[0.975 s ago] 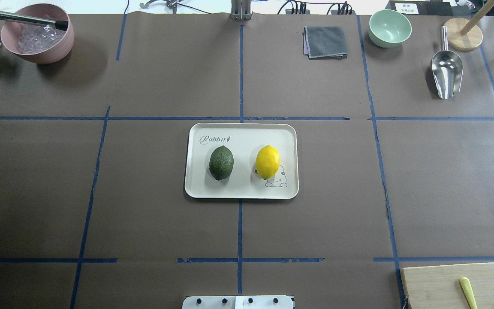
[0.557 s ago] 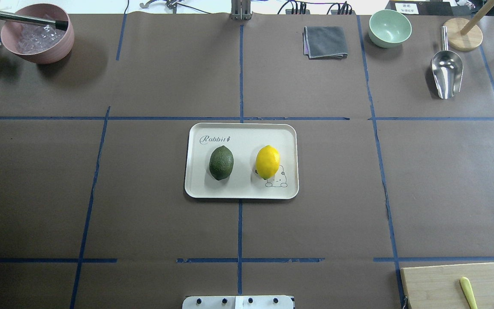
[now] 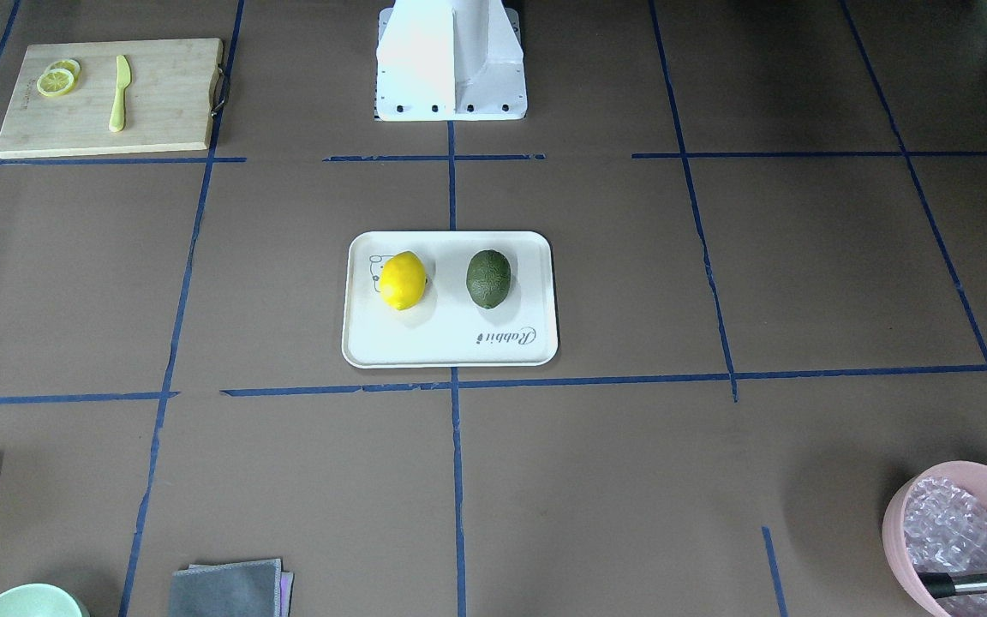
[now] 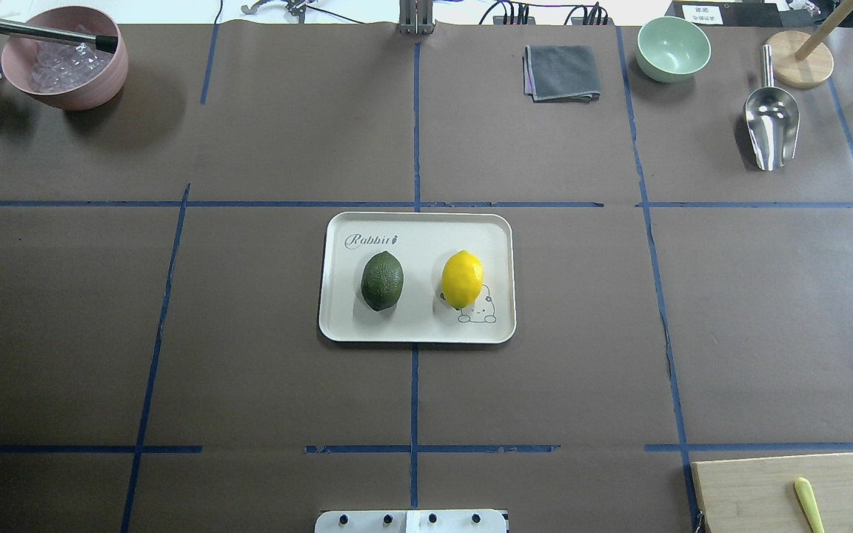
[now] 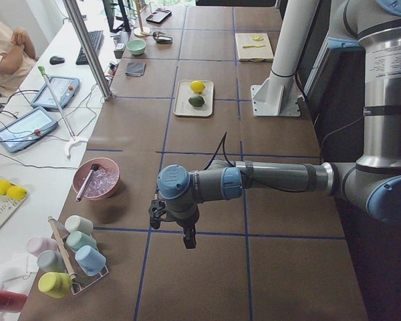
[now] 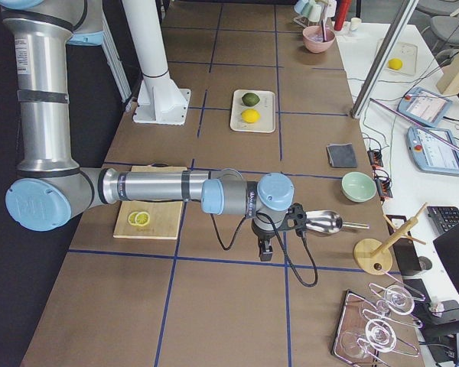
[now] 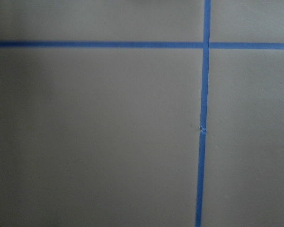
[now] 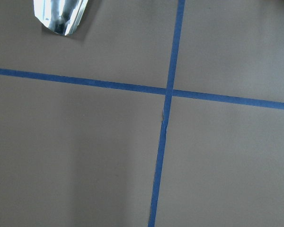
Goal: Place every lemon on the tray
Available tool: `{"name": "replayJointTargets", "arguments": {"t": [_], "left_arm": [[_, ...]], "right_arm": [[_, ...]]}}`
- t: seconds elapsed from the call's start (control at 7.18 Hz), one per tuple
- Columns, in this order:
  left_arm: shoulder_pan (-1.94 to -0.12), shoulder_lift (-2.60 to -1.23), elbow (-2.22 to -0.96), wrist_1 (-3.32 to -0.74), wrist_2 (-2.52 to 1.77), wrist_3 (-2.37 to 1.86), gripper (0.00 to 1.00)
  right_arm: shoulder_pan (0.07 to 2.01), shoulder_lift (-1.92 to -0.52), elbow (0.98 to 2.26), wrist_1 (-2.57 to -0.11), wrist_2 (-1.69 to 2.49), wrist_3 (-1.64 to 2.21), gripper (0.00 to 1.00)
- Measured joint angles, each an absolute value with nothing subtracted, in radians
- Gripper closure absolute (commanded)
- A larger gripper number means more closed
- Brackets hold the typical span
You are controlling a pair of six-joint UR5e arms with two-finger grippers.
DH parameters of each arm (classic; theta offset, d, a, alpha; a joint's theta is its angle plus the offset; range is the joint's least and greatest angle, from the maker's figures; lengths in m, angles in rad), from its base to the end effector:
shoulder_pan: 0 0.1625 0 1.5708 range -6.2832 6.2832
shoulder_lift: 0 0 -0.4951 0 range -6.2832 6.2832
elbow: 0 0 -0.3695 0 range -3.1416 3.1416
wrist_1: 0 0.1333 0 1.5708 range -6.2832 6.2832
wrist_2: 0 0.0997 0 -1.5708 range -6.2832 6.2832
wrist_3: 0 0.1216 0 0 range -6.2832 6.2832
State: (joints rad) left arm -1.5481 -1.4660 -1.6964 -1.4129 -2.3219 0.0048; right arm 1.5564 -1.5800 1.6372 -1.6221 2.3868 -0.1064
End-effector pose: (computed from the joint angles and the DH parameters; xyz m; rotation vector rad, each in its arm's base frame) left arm -0.0411 -0.4053 0.7489 -0.1373 0.7486 -0.0253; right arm 0.0380 -0.4651 0.7192 0.0431 -0.8154 -0.1164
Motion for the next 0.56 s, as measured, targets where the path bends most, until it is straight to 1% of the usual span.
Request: {"name": "replayJointTargets", "arguments": {"t": [0.28,0.56], "left_arm": [[-1.506,-1.46,-1.707,-1.484,-2.319,0.0,0.0],[-1.501,-1.447,-1.701,-1.56,-2.326,0.052,0.0]], "right_arm": [[1.556,-1.58,1.637,-1.621,2.386,-0.107,0.0],[1.557,-1.581,1.637,-1.62,2.385,-0.108,0.0]]}}
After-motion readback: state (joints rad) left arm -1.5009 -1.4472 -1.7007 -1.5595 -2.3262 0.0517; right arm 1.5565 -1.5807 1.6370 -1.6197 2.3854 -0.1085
